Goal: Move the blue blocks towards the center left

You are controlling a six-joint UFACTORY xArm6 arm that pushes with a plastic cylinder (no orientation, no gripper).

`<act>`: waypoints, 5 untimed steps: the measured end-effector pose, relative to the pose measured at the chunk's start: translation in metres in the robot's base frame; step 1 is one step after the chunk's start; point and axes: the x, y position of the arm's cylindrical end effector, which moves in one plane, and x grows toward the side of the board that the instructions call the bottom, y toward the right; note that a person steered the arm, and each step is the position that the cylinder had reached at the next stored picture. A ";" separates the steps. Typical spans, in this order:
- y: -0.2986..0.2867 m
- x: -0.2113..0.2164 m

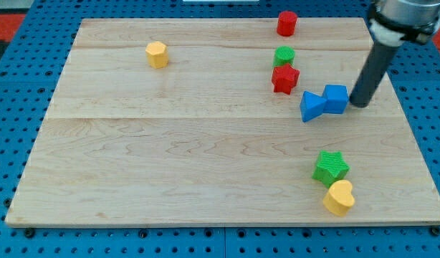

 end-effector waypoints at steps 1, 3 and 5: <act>-0.110 0.031; -0.125 0.001; -0.078 0.001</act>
